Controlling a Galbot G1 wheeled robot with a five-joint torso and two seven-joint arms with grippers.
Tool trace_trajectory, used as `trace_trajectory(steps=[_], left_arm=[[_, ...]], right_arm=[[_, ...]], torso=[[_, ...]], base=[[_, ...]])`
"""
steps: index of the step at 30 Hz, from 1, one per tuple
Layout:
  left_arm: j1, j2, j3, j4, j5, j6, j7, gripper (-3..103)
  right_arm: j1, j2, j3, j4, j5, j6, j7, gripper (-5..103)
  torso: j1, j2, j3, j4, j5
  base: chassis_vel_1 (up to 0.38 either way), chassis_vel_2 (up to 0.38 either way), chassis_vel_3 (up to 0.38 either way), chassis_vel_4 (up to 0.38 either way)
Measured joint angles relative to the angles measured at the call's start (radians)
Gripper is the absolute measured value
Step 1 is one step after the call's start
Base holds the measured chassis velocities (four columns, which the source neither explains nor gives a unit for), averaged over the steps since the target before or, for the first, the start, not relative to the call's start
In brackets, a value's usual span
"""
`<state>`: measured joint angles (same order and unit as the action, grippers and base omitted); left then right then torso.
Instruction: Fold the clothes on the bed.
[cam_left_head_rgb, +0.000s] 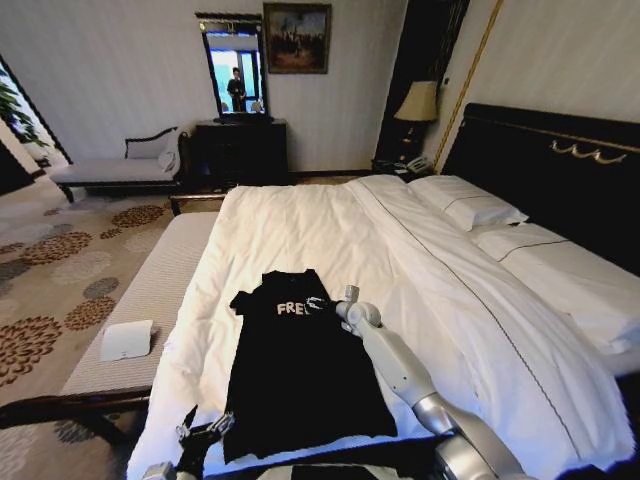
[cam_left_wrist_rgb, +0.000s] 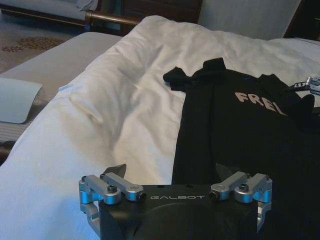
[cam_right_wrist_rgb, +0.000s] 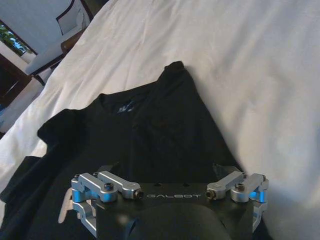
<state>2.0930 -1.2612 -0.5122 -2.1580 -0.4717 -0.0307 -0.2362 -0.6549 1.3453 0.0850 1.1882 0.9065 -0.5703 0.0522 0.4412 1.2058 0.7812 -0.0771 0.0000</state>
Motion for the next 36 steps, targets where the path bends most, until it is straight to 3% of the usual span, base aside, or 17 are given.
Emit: trace_trajectory(steps=[7,13,19,29,36], left_arm=[[-0.001,-0.007,0.002,-0.003,0.001,-0.002,0.0,100],[0.015,-0.006,-0.018,-0.011,-0.003,-0.014,0.002,100],[0.039,-0.018,-0.039,-0.018,-0.01,-0.032,0.013,100],[0.042,-0.024,-0.036,-0.007,-0.011,-0.042,0.02,100],[0.034,-0.022,-0.034,-0.003,-0.016,-0.041,0.02,100]], right_arm=[[0.006,0.011,-0.012,-0.031,-0.009,0.004,-0.004,100],[0.035,0.061,-0.033,-0.06,0.024,-0.003,0.001,100],[0.038,0.087,-0.076,-0.009,0.055,-0.02,0.02,100],[-0.029,0.044,-0.201,0.173,0.056,-0.041,0.029,100],[-0.052,0.03,-0.195,0.25,0.055,-0.047,0.029,100]], torso=[[0.0,0.0,0.0,-0.0001,-0.0001],[0.0,0.0,0.0,-0.0001,-0.0002],[0.0,0.0,0.0,0.0001,-0.0001],[0.0,0.0,0.0,0.0001,0.0],[0.0,0.0,0.0,0.0002,0.0]], base=[[0.0,0.0,0.0,0.0],[0.0,0.0,0.0,0.0],[0.0,0.0,0.0,0.0],[0.0,0.0,0.0,0.0],[0.0,0.0,0.0,0.0]])
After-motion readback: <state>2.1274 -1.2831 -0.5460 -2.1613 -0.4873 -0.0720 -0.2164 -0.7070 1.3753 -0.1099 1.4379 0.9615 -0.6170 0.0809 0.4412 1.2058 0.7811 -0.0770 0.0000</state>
